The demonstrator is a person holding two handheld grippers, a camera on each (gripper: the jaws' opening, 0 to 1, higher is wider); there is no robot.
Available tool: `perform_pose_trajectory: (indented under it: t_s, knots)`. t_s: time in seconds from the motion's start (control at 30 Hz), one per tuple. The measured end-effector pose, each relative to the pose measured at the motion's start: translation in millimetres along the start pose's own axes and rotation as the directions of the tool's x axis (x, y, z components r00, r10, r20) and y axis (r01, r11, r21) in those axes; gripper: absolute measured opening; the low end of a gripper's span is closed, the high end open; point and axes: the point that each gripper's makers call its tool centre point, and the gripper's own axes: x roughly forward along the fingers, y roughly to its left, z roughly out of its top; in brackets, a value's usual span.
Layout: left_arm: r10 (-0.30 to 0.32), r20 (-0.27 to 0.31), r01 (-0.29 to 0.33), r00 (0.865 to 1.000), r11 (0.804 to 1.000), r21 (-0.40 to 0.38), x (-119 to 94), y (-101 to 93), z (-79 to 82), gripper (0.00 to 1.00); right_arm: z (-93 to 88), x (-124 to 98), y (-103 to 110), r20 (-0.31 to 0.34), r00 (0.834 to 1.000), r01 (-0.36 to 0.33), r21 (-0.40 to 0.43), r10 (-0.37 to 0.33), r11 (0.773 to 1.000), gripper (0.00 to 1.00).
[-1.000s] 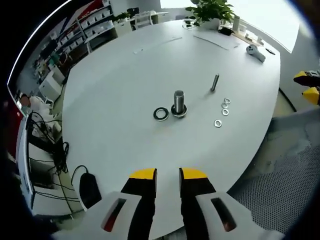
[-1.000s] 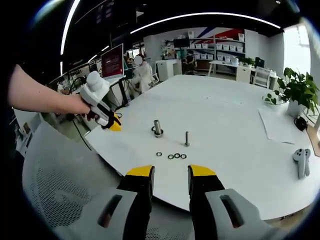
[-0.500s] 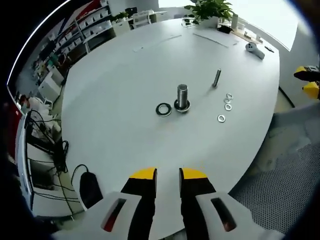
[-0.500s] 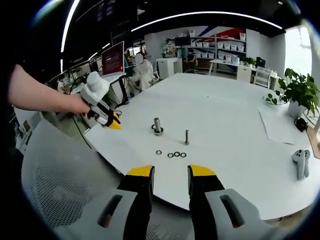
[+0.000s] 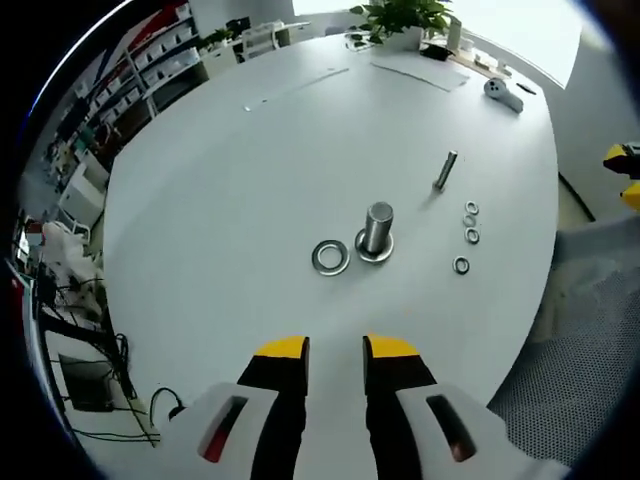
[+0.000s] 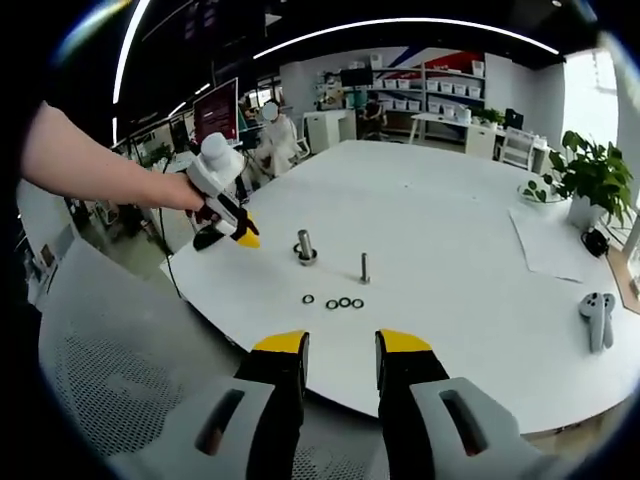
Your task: Place the washer onto the threaded stud by aligning its center hole with the stud, sliding it down to the base, and recovering from edge contact or off-axis alignment until the washer reaches the visible bottom stop.
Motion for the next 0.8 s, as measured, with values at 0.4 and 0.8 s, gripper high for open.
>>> perform_pose_trajectory:
  t_s: [0.4,0.8]
  knots:
    - [-0.07,-0.009,0.07,0.998,0.994,0.085,36,8.5,19.6,0.22,-0.3,-1,-2,-0.001,1.0,0.008,0.011,-0.008,1.0,0.29]
    - [-0.15,-0.032,0.153,0.988,0.967,0.202,60,4.5,35.7,0.23,-2.2,-2,-4,-0.01,1.0,0.015,0.022,-0.015,1.0,0.29]
